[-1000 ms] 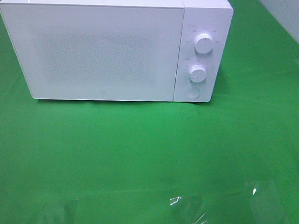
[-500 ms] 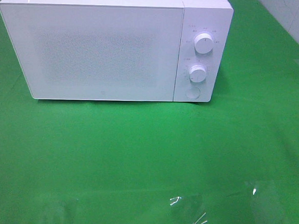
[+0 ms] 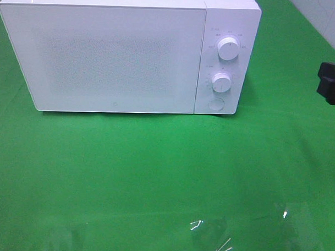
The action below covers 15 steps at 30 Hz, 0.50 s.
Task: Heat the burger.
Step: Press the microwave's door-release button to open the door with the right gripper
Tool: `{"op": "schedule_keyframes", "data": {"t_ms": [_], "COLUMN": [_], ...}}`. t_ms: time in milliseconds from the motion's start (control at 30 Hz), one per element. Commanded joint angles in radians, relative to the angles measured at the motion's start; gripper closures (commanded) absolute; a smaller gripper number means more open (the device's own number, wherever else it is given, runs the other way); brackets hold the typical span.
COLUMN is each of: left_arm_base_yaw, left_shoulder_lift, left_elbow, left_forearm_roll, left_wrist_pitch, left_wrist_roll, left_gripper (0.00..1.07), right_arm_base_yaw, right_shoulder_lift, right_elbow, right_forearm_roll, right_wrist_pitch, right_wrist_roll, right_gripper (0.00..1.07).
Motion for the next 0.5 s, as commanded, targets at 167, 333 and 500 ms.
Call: {"op": "schedule_keyframes", "data": {"t_ms": [167,333,500], "left_arm_base_yaw": [0.003,0.003,0.003], "left_shoulder_lift": [-0.018,-0.018,-0.018], "left_elbow": [0.004,0.004,0.004], "left_forearm_roll": [-0.007,-0.007,-0.007], "left_wrist_pitch": [-0.006,-0.006,-0.006], "left_wrist_roll": [-0.001,-0.001,-0.001], "left_gripper": [0.06,0.06,0.06], "right_arm_base_yaw": [0.179,0.36,0.491], "right_shoulder_lift": [0.107,0.182,0.255], "right_elbow": [0.0,-0.001,-0.003], "right_forearm_roll": [0.268,0.43,0.519], "right_wrist_pitch": [-0.18,-0.33,-0.438], "right_wrist_roll": [-0.219,-0.262,-0.266], "right_gripper": [0.34,0.34,0.34]}}
